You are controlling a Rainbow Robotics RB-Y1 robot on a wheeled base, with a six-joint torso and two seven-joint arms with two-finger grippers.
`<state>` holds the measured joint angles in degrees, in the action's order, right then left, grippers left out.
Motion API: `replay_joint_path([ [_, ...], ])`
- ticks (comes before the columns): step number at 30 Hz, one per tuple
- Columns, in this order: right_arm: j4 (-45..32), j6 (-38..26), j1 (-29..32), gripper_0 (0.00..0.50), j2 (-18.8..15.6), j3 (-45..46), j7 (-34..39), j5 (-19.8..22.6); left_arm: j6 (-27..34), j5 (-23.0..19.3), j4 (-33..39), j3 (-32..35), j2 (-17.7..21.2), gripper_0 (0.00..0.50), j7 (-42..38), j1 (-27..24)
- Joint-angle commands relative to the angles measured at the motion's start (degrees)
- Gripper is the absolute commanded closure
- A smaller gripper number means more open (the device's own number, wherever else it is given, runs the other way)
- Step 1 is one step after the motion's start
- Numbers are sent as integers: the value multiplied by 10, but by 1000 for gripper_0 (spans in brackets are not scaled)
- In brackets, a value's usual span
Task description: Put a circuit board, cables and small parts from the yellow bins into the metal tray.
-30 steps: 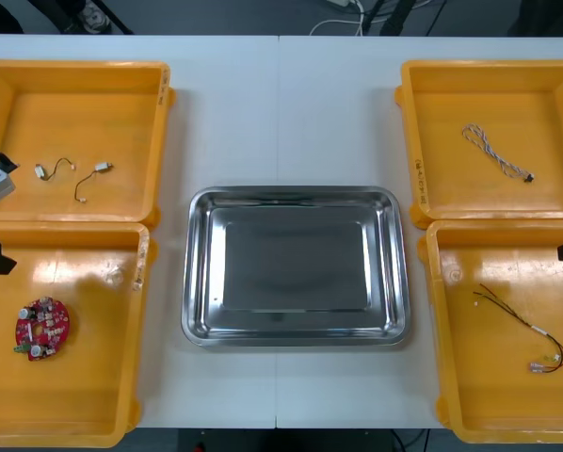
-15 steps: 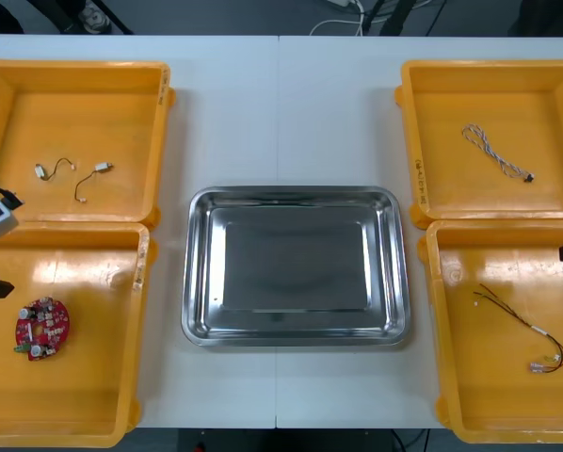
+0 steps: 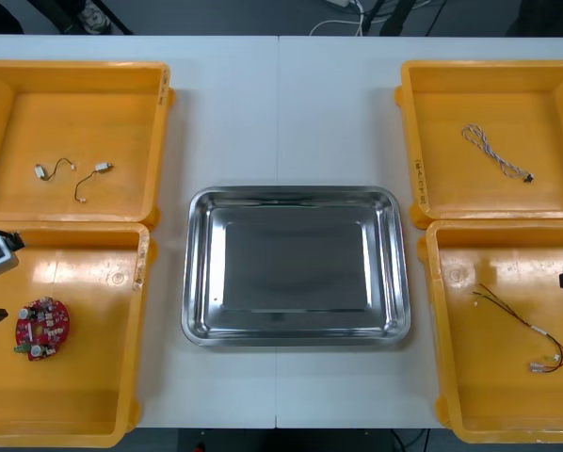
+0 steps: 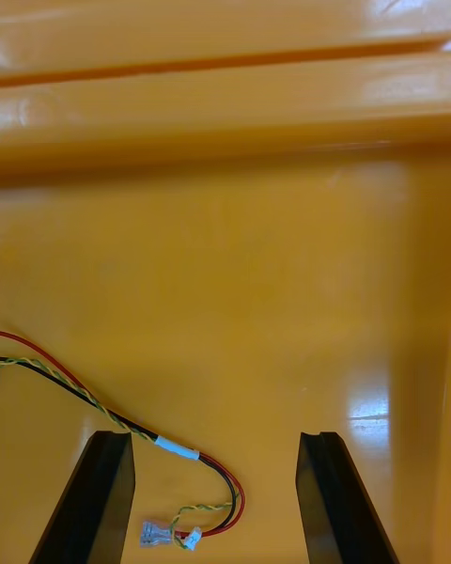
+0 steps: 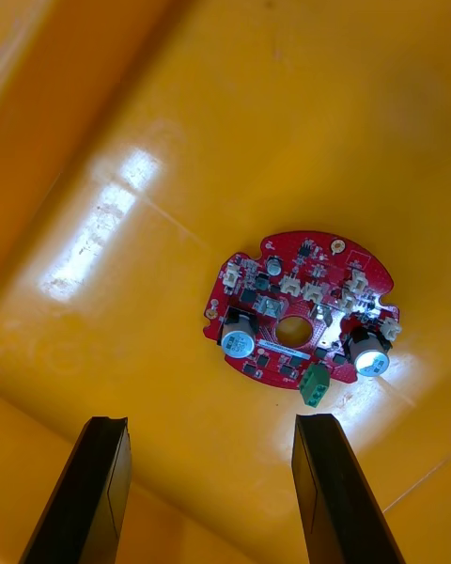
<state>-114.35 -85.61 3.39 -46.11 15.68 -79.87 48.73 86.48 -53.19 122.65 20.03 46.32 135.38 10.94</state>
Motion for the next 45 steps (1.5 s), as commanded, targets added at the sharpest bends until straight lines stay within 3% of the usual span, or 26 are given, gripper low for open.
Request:
replay_joint_path([
  [1, -18, 29, 36, 0, -15, 0, -73, 7, -31, -10, 19, 19, 26, 0, 111, 40],
  [5, -18, 48, 52, 0, -14, -2, -107, 10, -47, -13, 19, 18, 26, 0, 139, 54],
  [14, -18, 68, 76, 0, 28, -11, -172, 11, -97, -6, 19, -11, 28, 0, 174, 86],
  [20, -16, 86, 77, 0, 31, -51, -179, 3, -105, 6, 18, -36, 31, 0, 176, 91],
  [27, -4, 151, 75, 0, -7, -117, -187, -2, -106, 29, 17, -61, 32, 0, 175, 94],
  [34, 5, 166, 75, 0, -35, -132, -205, -5, -113, 43, 12, -72, 32, 0, 174, 98],
  [45, 33, 184, 71, 0, -54, -137, -318, -22, -170, 49, -33, -104, 33, 0, 176, 94],
])
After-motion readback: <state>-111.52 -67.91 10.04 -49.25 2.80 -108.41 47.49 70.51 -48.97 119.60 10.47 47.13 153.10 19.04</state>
